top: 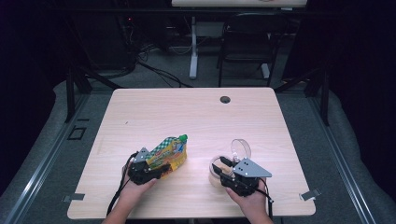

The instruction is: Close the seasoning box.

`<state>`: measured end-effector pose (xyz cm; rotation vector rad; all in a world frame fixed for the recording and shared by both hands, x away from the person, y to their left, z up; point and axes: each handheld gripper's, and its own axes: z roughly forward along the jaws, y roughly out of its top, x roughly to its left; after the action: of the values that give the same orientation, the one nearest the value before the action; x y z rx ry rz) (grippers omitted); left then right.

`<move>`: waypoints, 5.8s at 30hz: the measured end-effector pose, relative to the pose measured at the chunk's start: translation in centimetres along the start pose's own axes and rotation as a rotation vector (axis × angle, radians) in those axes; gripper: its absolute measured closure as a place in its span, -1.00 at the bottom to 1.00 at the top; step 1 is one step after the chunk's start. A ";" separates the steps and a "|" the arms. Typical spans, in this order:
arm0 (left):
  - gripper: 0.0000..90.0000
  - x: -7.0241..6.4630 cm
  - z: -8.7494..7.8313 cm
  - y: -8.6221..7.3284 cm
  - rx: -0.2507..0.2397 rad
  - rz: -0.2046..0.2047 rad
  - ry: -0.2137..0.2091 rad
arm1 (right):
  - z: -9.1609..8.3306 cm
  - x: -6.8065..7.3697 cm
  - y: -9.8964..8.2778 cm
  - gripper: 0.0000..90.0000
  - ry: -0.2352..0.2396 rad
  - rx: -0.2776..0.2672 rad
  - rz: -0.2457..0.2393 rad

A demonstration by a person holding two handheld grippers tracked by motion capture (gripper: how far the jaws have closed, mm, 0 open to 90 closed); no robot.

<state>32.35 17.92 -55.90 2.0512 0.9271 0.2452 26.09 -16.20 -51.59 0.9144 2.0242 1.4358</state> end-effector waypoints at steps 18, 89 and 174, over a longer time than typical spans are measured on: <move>0.00 -0.2 -1.1 -0.1 -0.051 -0.021 0.008 | -0.2 0.2 0.1 0.30 0.002 0.011 -0.011; -0.03 -0.7 -7.8 -2.7 -0.074 0.020 0.049 | -4.8 -1.0 4.2 0.71 -0.018 0.045 0.033; 0.11 1.8 -8.0 -3.7 -0.068 -0.081 0.133 | -6.6 -8.0 1.2 1.00 -0.219 0.088 0.201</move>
<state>27.89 25.44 -54.05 1.9485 1.0662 0.3678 26.88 -25.99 -48.22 1.2851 1.8878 1.2906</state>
